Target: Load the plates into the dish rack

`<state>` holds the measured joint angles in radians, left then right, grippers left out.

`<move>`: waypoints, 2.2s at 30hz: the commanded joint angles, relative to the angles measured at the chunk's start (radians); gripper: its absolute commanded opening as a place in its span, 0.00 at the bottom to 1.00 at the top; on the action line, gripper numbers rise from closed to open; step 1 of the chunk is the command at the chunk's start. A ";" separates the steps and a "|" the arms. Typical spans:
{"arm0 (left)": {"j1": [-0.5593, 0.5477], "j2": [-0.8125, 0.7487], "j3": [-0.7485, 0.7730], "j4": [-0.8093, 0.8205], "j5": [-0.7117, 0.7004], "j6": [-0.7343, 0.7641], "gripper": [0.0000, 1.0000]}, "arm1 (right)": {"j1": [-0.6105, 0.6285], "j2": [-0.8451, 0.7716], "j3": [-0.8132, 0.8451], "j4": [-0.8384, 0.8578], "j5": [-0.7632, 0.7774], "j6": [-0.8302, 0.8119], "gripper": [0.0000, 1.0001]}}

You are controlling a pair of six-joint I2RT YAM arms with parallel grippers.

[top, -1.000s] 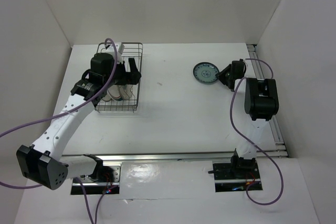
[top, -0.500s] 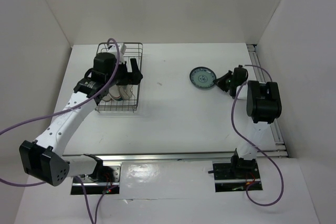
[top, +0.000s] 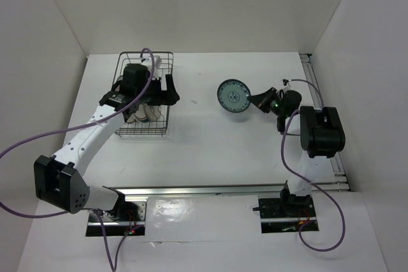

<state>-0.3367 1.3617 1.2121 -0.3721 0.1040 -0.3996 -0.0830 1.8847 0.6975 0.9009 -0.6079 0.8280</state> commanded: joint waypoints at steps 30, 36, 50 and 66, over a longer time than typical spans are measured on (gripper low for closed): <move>-0.002 0.011 -0.005 0.090 0.134 -0.047 0.81 | 0.439 -0.309 0.122 0.046 0.003 -0.093 0.00; -0.002 0.011 -0.005 0.099 0.158 -0.047 0.77 | 0.449 -0.320 0.112 0.082 -0.027 -0.049 0.00; -0.002 0.002 -0.005 0.117 0.197 -0.027 0.00 | 0.509 -0.311 0.102 0.138 -0.016 -0.012 0.02; -0.002 -0.094 0.059 -0.019 -0.067 0.074 0.00 | 0.519 -0.453 0.115 -0.301 0.210 -0.254 1.00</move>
<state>-0.3386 1.3098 1.2060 -0.3553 0.1513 -0.3748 0.4286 1.4921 0.7780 0.7448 -0.4831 0.6746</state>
